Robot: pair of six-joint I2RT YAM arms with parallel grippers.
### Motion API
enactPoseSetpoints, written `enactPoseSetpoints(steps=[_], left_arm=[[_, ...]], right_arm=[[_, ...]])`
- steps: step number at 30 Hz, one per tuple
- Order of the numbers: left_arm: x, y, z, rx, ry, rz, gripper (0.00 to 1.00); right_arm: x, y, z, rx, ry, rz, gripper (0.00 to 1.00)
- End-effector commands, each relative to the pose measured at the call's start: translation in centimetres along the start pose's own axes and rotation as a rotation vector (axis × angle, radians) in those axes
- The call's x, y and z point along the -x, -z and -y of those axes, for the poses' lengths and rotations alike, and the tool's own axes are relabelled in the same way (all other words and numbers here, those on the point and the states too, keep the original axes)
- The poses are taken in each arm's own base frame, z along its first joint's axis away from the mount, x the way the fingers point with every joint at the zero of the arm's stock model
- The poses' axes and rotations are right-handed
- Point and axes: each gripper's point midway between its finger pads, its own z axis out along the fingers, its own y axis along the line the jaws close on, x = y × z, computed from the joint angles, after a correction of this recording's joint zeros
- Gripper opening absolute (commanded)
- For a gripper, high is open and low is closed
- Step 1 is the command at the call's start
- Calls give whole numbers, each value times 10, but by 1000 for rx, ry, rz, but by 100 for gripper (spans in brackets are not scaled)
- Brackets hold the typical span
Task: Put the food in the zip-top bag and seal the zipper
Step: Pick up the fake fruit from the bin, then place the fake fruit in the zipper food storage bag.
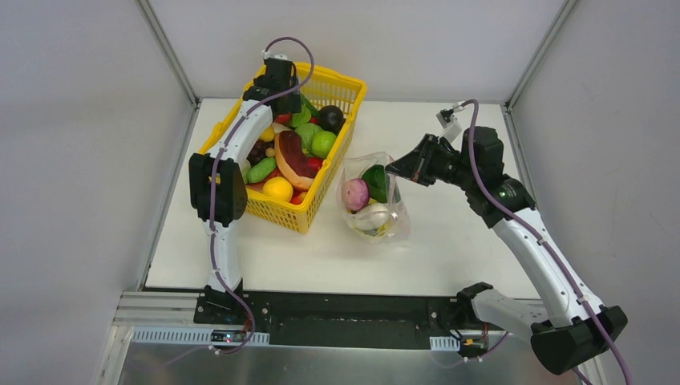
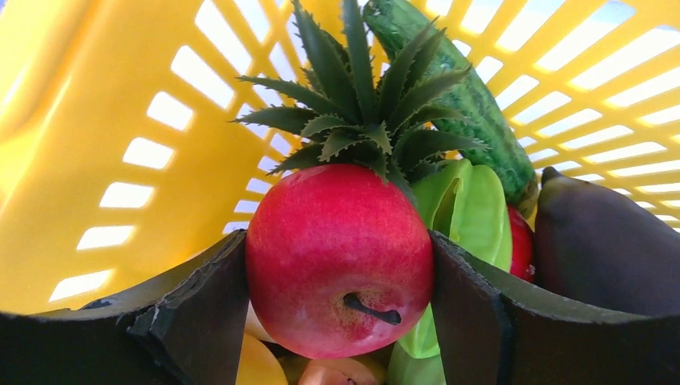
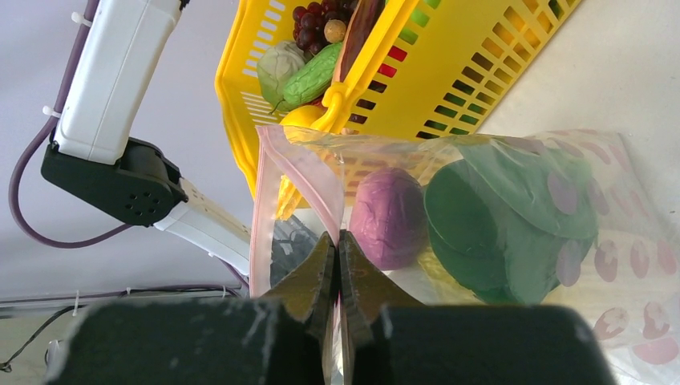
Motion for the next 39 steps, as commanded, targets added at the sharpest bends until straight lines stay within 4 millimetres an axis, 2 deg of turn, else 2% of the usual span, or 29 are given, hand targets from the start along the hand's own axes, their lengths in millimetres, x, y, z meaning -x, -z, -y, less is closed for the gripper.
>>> enactPoseSetpoints(steps=[1, 3, 8, 9, 13, 20, 25, 27, 33, 39], left_arm=[[18, 30, 2, -24, 26, 65, 48], [14, 30, 1, -18, 6, 38, 40], [12, 42, 5, -56, 11, 33, 31], [19, 53, 6, -70, 26, 61, 30], [24, 88, 19, -138, 42, 165, 28], [36, 149, 17, -231, 115, 251, 26], [34, 179, 9, -259, 120, 241, 27], [28, 192, 13, -312, 133, 233, 27], [13, 260, 54, -604, 119, 271, 27], [9, 354, 83, -893, 91, 377, 27]], right_arm=[[14, 12, -26, 77, 42, 57, 4], [13, 12, -26, 78, 41, 56, 4], [12, 12, -25, 80, 38, 54, 4], [12, 13, -25, 80, 39, 56, 4], [12, 14, -26, 82, 43, 63, 4], [11, 14, -24, 80, 42, 60, 4], [11, 15, -26, 86, 44, 60, 4], [11, 16, -26, 86, 46, 64, 4], [10, 15, -25, 84, 45, 60, 4], [11, 16, -26, 84, 46, 68, 4]])
